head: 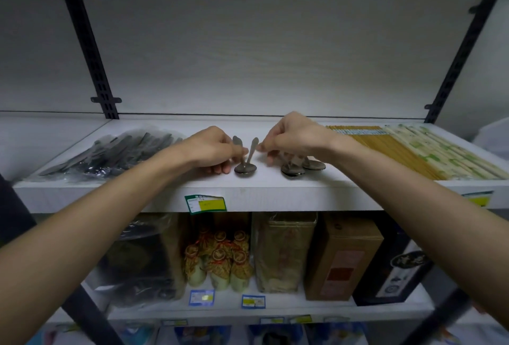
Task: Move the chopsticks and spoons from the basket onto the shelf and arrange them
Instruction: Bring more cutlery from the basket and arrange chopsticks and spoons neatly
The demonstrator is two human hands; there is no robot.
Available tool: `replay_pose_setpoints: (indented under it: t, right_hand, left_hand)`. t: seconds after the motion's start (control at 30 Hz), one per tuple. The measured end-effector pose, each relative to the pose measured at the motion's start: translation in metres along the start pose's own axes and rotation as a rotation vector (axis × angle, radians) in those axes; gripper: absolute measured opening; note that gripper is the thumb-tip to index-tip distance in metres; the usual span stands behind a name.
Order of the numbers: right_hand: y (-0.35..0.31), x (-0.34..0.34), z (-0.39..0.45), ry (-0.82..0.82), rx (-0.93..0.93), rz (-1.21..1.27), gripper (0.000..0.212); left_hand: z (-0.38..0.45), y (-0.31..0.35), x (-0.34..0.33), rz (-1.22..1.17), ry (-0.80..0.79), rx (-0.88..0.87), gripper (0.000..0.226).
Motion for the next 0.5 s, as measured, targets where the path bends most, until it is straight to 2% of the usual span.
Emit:
replay_pose_setpoints:
  t: [0.07,0.13,0.27,0.37,0.5]
  right_hand:
    - [0.004,0.017,-0.003,0.092,0.007,-0.033,0.022]
    - [0.012,0.03,-0.01,0.09,-0.024,-0.096,0.028]
    - [0.039,0.052,-0.022,0.106,-0.109,-0.364,0.035]
    - [0.052,0.047,-0.03,0.051,-0.171,-0.371,0.036]
    - [0.051,0.038,-0.031,0.086,-0.132,-0.377,0.021]
  left_hand:
    - [-0.001,0.003,0.0,-0.003,-0.004,-0.003,0.047]
    - [-0.003,0.005,0.001,0.016,-0.009,0.007,0.054]
    - [-0.006,0.009,0.001,0.095,-0.039,0.024,0.054]
    - [-0.008,0.01,0.0,0.122,-0.027,0.009,0.046]
    - [-0.01,0.01,0.0,0.117,-0.015,-0.016,0.039]
Point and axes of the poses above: each hand's wrist, its own z-axis towards the middle knuckle, its own x-axis out of the back of the hand, y = z × x, the point moved 6 cm from there along z, towards the middle knuckle, and after that the axes turned 11 degrees about x, right-handed, at the moved point
